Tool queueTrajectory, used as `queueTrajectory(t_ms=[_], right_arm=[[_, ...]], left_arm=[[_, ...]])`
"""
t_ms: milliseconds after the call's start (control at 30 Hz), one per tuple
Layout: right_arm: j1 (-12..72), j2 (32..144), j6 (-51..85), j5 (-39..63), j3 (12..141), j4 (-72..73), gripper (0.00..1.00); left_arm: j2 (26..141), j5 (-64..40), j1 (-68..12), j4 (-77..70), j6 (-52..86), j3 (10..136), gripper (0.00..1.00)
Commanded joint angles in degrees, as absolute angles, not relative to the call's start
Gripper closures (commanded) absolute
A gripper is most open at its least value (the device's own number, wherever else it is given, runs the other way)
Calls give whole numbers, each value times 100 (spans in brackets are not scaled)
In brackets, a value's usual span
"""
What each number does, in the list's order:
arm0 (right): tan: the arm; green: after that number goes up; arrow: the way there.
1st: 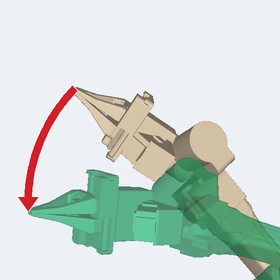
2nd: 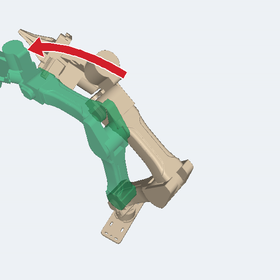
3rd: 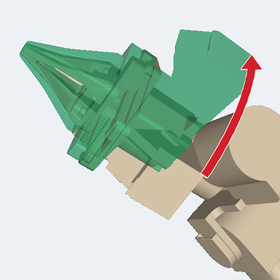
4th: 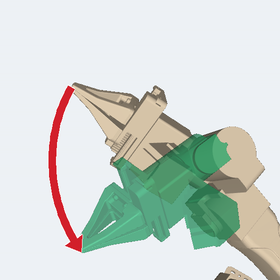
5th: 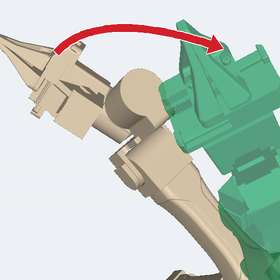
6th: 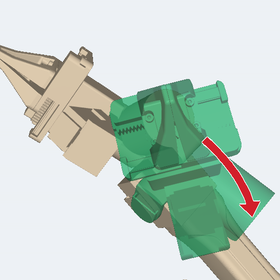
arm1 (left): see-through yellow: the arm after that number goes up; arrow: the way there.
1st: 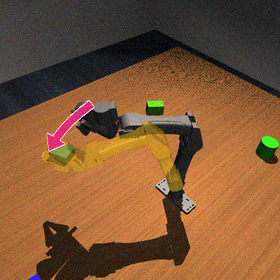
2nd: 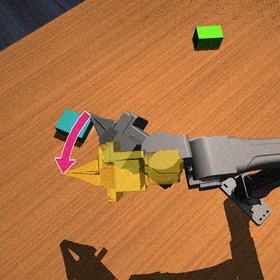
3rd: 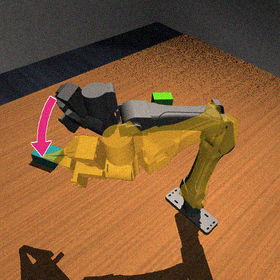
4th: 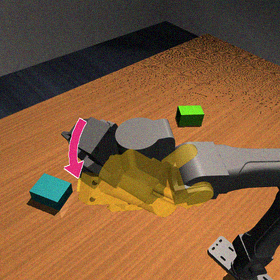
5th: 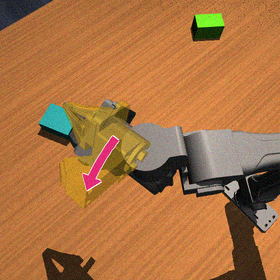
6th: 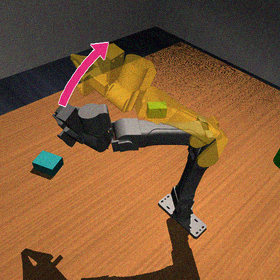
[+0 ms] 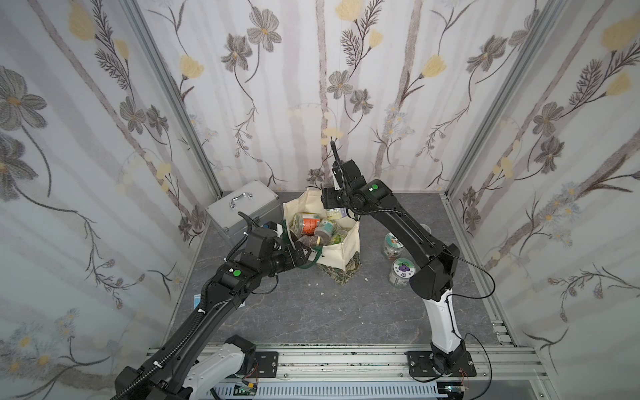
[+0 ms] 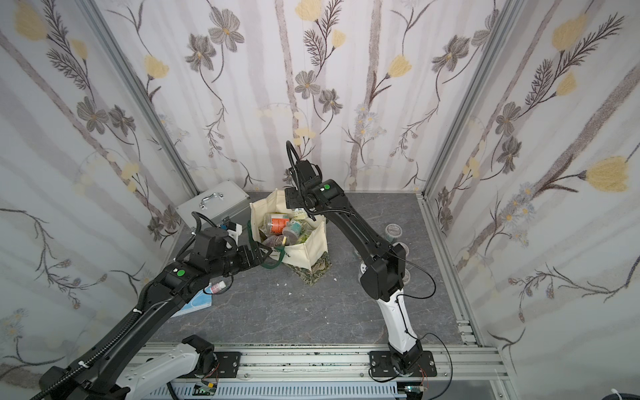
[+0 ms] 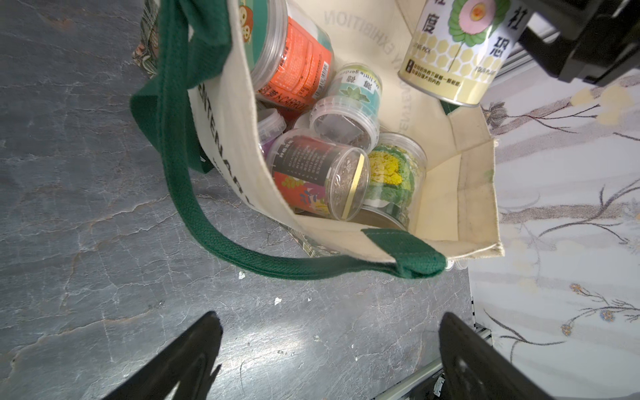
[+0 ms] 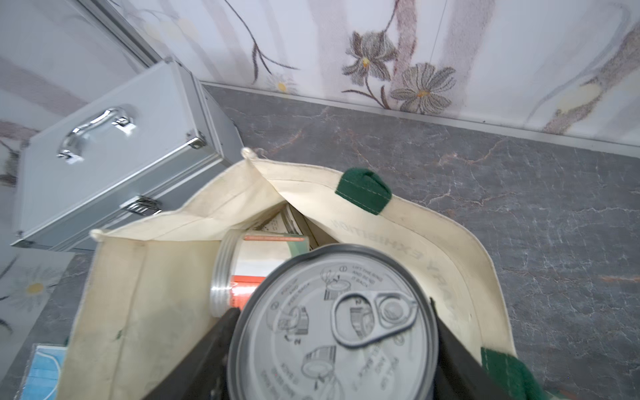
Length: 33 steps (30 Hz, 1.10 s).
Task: Take out the seed jars from the canvas bag
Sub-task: Pick up the seed jar from the canvas bag, then place the seed jar at the center of the board.
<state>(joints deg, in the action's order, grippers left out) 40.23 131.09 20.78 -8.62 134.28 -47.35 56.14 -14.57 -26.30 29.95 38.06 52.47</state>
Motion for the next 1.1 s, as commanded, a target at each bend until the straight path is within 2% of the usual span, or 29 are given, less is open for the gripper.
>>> queueTrajectory(t_ms=[0,300,600,900,1067], right_arm=[[4115,12816,1928,-686,13284,-4242,36],[4342,11337,1932,-577,11549,-3104,36],[4588,8894,1964,-513,8052,-1264,35],[4941,6453,2458,-1131,4579,-256,36],[5106,5431,2749,-1589,3286,-173,35]], left_arm=[[5540,-1358,-2623,3013,3865,5236,0],[5136,-1488,-2628,3026,3973,5212,0],[4888,-1587,-2942,2951,4219,5142,0],[4969,-1319,-3199,3050,4201,5155,0],[5126,-1267,-3223,3084,4175,5239,0]])
